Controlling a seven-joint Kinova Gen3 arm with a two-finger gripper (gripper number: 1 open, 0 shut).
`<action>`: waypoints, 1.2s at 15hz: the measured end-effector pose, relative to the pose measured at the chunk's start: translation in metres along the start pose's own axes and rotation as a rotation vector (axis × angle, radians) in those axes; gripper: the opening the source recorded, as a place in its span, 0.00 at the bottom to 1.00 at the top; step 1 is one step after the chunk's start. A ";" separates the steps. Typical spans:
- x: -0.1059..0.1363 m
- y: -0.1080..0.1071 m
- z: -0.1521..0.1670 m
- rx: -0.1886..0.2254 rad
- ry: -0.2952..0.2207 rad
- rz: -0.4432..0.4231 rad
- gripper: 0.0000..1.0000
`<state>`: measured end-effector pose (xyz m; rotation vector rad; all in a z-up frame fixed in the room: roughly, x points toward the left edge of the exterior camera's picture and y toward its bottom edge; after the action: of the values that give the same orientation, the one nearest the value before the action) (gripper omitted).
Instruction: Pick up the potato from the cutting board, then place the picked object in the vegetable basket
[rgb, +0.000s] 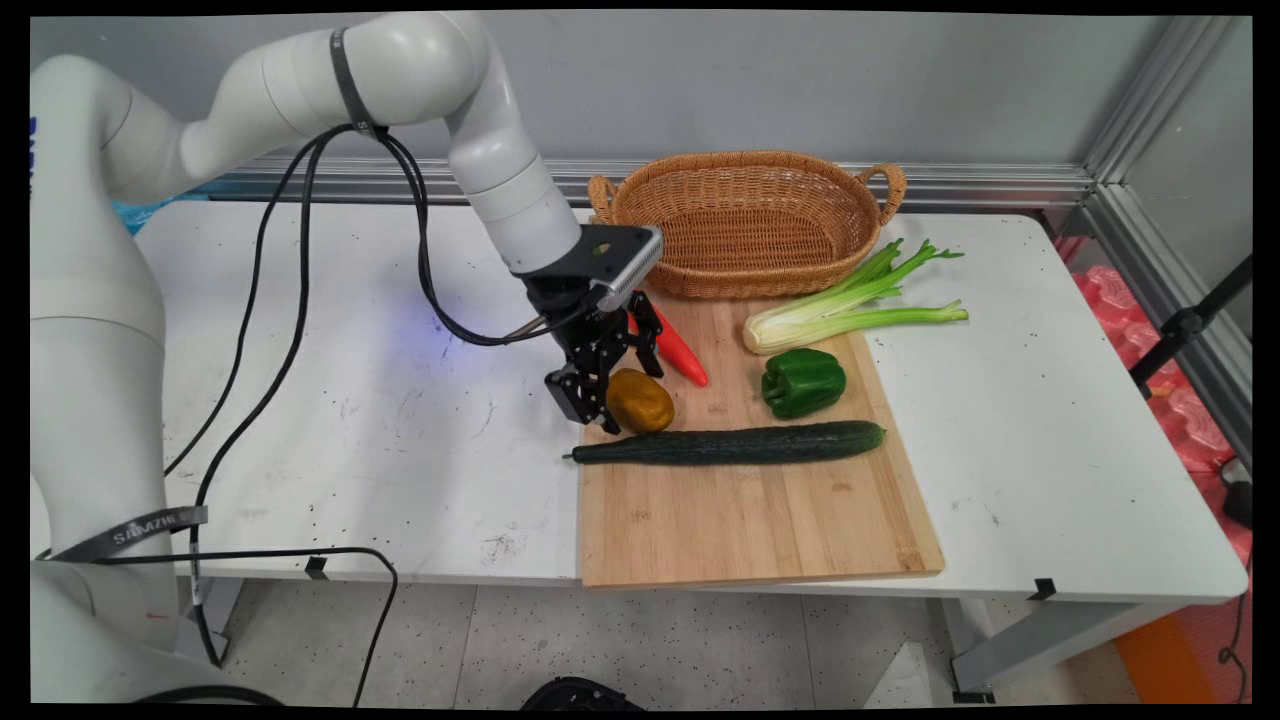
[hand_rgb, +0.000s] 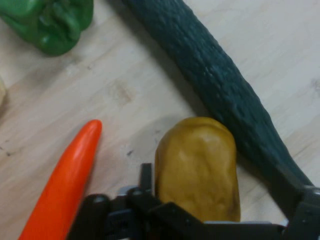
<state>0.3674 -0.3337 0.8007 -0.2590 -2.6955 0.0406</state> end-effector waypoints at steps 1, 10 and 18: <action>0.000 0.000 0.001 -0.002 -0.002 0.006 0.00; 0.008 -0.001 -0.016 0.001 -0.009 0.041 0.00; 0.030 0.006 -0.086 0.081 0.019 -0.079 0.00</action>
<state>0.3784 -0.3231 0.8908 -0.1280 -2.6752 0.1231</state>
